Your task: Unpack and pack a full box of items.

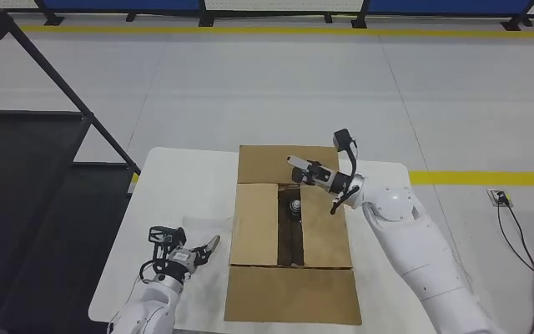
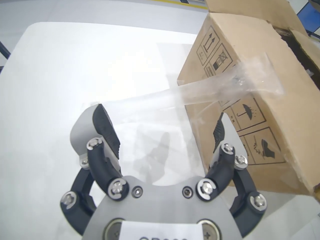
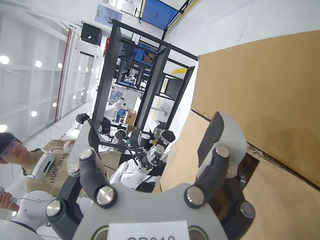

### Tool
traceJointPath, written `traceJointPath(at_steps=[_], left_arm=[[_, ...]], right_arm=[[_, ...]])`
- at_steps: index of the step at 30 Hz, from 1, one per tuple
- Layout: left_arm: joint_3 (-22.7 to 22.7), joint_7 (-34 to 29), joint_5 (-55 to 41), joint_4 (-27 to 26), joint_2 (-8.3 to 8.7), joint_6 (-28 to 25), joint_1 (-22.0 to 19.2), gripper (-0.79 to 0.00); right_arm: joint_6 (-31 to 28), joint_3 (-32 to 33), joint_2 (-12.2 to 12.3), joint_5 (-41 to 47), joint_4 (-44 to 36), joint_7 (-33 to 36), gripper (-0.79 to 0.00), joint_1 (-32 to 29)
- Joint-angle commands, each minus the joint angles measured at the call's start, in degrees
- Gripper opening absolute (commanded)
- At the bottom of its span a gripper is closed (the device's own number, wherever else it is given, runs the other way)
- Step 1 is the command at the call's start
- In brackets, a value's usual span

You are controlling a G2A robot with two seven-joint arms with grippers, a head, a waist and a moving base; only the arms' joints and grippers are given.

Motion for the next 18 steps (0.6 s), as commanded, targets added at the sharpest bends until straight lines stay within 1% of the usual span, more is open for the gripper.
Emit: traceJointPath(at_steps=[1,4,6,8,11,12,18], left_arm=[[-2.0,0.5,-1.1,-0.7,0.21,-0.9,1.7,0.000],[-5.1,1.8,-3.4,-2.6,0.53,-3.4,4.5,0.000],[-7.3,2.6,-4.9,-4.8,0.78,-6.3,6.6,0.000],[-8.4,3.3,-5.1,-6.8,0.93,-7.9,8.3,0.000],[-9.0,4.0,-3.8,-9.3,1.06,-9.5,10.0,0.000],[-8.9,4.5,-3.1,-10.4,1.08,-9.9,10.7,0.000],[-8.5,5.9,-1.3,-12.1,1.03,-10.4,12.3,0.000]], right_arm=[[0.9,-0.4,0.0,-0.5,-0.3,0.3,0.000,-0.6],[3.1,-2.1,-0.3,-0.9,-1.0,2.8,0.000,-0.6],[3.9,-3.4,-0.6,-0.4,-0.2,5.9,0.000,0.3],[4.4,-4.8,-1.1,-0.5,0.8,6.3,0.000,1.0],[5.2,-6.6,-1.7,-0.9,2.3,6.9,0.000,2.2],[5.9,-7.5,-2.1,-1.5,3.2,6.1,0.000,2.8],[7.0,-9.2,-3.1,-2.1,6.1,4.5,0.000,4.3]])
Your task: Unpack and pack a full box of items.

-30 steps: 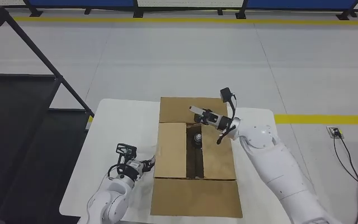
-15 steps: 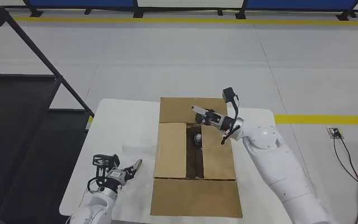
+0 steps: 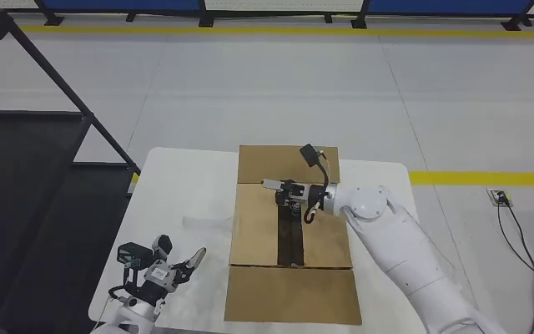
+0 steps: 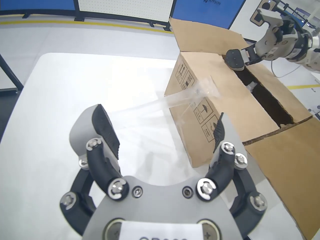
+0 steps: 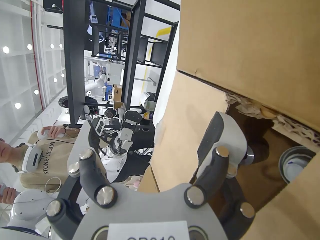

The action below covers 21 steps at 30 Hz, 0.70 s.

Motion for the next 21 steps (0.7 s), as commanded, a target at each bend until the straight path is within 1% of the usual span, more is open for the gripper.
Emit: traceJointPath(at_steps=[1,7,13,17,21], left_arm=[[0.1,0.2,-0.1,-0.1,-0.03,-0.1,0.2,0.000],[0.5,0.1,-0.6,0.5,-0.12,-0.6,-0.2,0.000],[0.8,-0.1,-0.3,0.8,-0.17,-0.9,-0.5,0.000],[1.0,-0.3,-0.3,0.9,-0.22,-0.9,-0.8,0.000],[1.1,-0.2,-0.3,0.7,-0.25,-1.0,-0.8,0.000]], right_arm=[[-0.1,-0.1,-0.1,-0.1,0.5,0.0,0.000,0.1],[-1.0,1.2,0.4,-1.1,0.2,0.3,0.000,-0.4],[-1.7,3.2,1.5,-2.3,-2.6,3.4,0.000,-2.3],[0.0,3.3,1.9,-3.6,-4.5,5.7,0.000,-3.0],[2.2,1.6,1.5,-4.4,-5.1,6.7,0.000,-2.8]])
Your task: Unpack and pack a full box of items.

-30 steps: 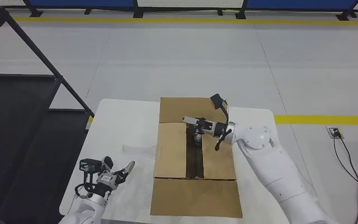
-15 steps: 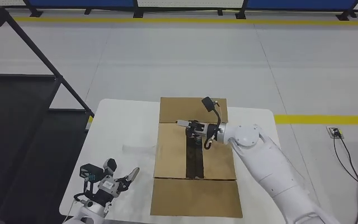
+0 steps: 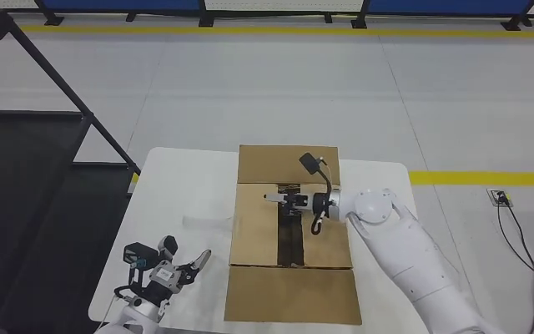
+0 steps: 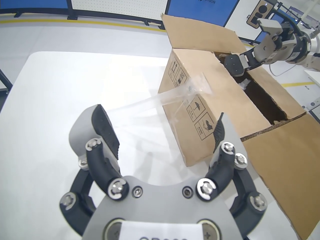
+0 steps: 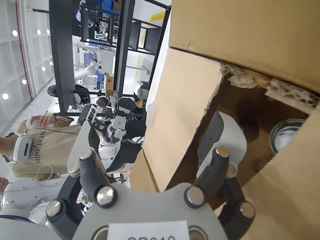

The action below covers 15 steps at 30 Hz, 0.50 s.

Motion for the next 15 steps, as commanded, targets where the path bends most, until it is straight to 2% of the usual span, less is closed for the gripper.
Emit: traceJointPath(at_steps=[1,6,15], left_arm=[[0.0,0.2,-0.1,-0.2,-0.01,-0.1,0.1,0.000],[-0.3,0.8,0.0,-1.2,-0.02,-0.7,1.0,0.000],[0.4,1.8,2.7,-4.1,0.07,-3.4,2.9,0.000]], right_arm=[[0.8,-0.8,-0.3,-0.1,0.3,0.3,0.000,0.4],[1.5,-3.2,-1.5,0.7,2.8,1.0,0.000,2.6],[-3.6,-2.3,-2.7,10.1,5.1,3.5,0.000,4.5]])
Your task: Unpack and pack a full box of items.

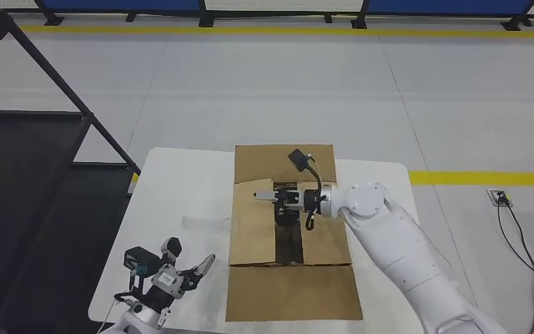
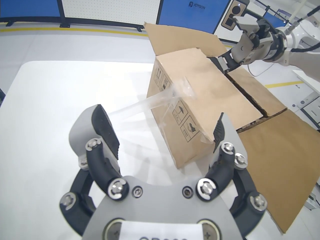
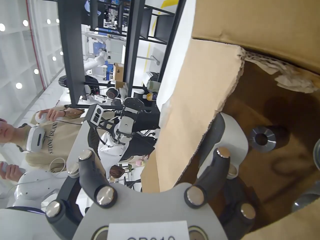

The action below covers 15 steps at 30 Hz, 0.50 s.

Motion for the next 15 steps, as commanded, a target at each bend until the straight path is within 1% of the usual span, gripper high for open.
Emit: traceJointPath(at_steps=[1,7,11,15], left_arm=[[0.5,-0.1,1.6,-0.8,0.05,-0.9,0.4,0.000],[3.2,-1.1,6.9,-2.9,0.11,-2.2,1.0,0.000],[5.4,-1.6,7.8,-3.2,-0.13,-0.4,0.2,0.000],[7.8,-1.8,8.0,-2.7,-0.60,3.8,-1.2,0.000]], right_arm=[[-0.1,0.3,-0.2,2.0,-0.2,0.1,0.000,0.4],[-0.1,-0.5,-1.5,7.0,-1.5,0.2,0.000,1.6],[-0.3,-1.9,-2.5,9.8,-1.3,1.5,0.000,3.0],[-2.3,-3.1,-3.7,13.4,-0.3,4.1,0.000,4.5]])
